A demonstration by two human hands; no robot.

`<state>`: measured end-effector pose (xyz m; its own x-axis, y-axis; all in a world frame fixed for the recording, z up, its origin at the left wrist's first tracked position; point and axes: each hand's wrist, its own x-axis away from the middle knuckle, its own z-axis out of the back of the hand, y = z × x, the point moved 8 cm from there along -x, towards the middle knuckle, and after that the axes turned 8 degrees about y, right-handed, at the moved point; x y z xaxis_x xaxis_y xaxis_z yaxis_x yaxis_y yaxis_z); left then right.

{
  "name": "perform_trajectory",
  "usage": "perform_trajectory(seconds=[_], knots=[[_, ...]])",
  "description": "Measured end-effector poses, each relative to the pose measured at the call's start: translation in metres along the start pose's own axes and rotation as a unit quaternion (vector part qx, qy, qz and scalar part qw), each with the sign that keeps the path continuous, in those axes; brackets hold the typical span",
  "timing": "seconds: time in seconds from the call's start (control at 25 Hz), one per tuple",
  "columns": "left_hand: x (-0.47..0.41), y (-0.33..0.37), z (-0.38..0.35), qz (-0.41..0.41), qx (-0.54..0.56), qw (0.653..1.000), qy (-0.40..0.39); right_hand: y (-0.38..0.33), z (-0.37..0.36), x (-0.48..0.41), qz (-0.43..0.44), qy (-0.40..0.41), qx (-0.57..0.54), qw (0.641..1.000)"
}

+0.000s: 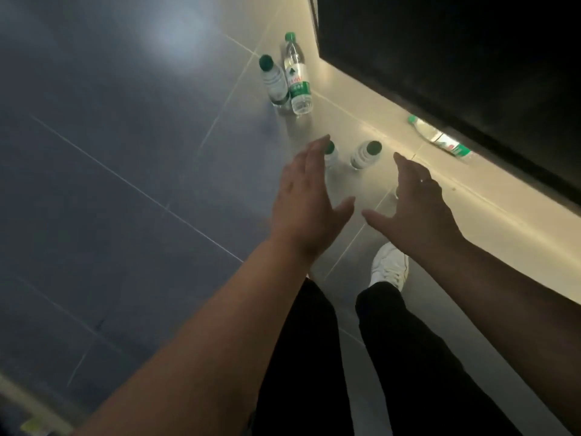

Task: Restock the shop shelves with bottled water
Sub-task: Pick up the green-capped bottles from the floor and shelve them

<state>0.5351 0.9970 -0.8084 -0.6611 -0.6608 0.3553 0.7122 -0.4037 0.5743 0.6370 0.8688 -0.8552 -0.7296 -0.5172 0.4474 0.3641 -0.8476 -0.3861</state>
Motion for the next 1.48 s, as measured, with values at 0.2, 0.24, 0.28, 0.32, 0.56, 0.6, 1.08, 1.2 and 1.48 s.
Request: perform_trajectory(seconds=[0.2, 0.24, 0.28, 0.32, 0.56, 0.6, 1.08, 1.2, 1.48], knots=[[-0.07, -0.091, -0.1, -0.041, 0.009, 0.999, 0.011, 0.081, -0.126, -0.077, -0.139, 0.044, -0.079, 0.986], [-0.082, -0.106, -0.116, -0.054, 0.004, 0.998, 0.021, 0.093, -0.148, -0.09, -0.151, 0.049, -0.088, 0.983], [-0.095, -0.119, -0.13, -0.064, 0.001, 0.997, 0.034, 0.101, -0.165, -0.103, -0.157, 0.057, -0.095, 0.981], [-0.109, -0.133, -0.146, -0.066, 0.004, 0.997, 0.045, 0.108, -0.182, -0.118, -0.158, 0.067, -0.104, 0.98], [-0.186, -0.188, -0.22, -0.004, 0.092, 0.995, 0.029, 0.129, -0.226, -0.201, -0.145, 0.169, -0.288, 0.932], [-0.195, -0.19, -0.227, 0.001, 0.104, 0.994, 0.029, 0.132, -0.226, -0.209, -0.132, 0.182, -0.3, 0.927], [-0.093, -0.177, -0.155, 0.106, 0.257, 0.955, -0.099, 0.069, -0.184, -0.096, -0.113, -0.091, -0.352, 0.925], [-0.018, -0.137, -0.089, 0.186, 0.324, 0.922, -0.099, 0.017, -0.121, -0.017, -0.162, -0.141, -0.436, 0.874], [0.111, -0.017, 0.094, 0.279, 0.419, 0.864, 0.004, -0.112, 0.067, 0.12, -0.152, -0.145, -0.468, 0.858]])
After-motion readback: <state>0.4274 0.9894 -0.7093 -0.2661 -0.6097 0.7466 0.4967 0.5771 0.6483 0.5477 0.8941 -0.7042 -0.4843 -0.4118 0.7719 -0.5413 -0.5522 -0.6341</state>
